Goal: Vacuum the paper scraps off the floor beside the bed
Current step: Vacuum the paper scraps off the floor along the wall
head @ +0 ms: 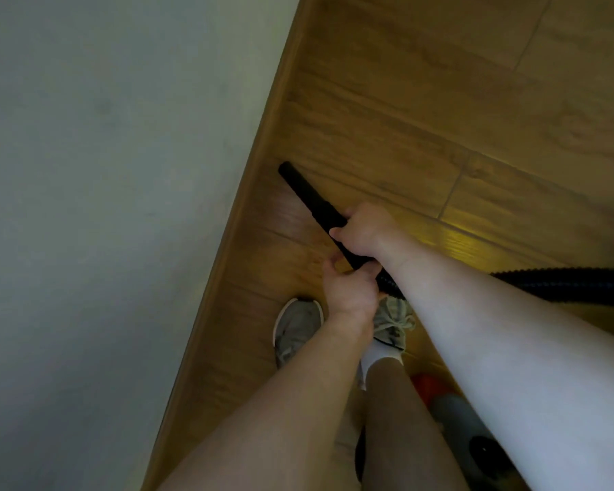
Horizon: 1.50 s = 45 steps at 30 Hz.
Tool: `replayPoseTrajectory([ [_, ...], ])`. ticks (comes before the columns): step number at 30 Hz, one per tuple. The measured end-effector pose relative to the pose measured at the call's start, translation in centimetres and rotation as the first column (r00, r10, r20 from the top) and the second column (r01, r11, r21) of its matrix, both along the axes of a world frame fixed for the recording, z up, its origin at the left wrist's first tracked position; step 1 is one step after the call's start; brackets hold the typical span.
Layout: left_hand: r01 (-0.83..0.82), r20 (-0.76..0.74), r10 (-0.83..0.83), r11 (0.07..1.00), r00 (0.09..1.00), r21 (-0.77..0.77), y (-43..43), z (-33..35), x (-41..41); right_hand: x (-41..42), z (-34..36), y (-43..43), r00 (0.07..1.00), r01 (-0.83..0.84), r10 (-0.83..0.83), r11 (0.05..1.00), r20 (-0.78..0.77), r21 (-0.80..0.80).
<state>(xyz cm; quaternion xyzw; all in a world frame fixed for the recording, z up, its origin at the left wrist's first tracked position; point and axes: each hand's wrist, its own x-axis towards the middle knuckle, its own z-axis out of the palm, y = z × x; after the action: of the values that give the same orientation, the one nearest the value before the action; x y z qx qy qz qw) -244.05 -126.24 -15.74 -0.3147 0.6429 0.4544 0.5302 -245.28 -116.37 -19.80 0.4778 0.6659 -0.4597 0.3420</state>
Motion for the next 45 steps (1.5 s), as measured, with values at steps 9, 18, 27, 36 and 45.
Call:
replayPoseTrajectory([
  [9, 0.004, -0.017, -0.004, 0.999, 1.0, -0.032, -6.5, 0.2, 0.3, 0.2, 0.1, -6.5, 1.0, 0.02, -0.02, 1.0, 0.007, 0.011],
  [18, -0.032, -0.067, 0.03, 0.999, 0.997, -0.03, -12.2, -0.6, 1.9, 1.1, -0.3, -11.7, 0.998, 0.057, -0.057, 0.998, -0.031, -0.013],
  [27, -0.106, -0.057, 0.106, 0.994, 0.993, -0.013, -18.2, -0.3, 3.1, 2.0, -0.2, -17.2, 0.997, 0.061, -0.063, 0.997, -0.047, -0.05],
  [36, -0.011, -0.068, 0.017, 0.996, 0.998, 0.091, -26.4, -0.3, 3.0, 2.7, -0.5, -24.9, 0.997, 0.066, -0.066, 0.998, -0.038, -0.004],
  [45, 0.038, -0.079, -0.033, 0.998, 0.996, 0.059, -35.6, -0.4, 2.6, 2.6, -1.1, -34.2, 0.995, 0.084, -0.086, 0.996, -0.05, -0.036],
])
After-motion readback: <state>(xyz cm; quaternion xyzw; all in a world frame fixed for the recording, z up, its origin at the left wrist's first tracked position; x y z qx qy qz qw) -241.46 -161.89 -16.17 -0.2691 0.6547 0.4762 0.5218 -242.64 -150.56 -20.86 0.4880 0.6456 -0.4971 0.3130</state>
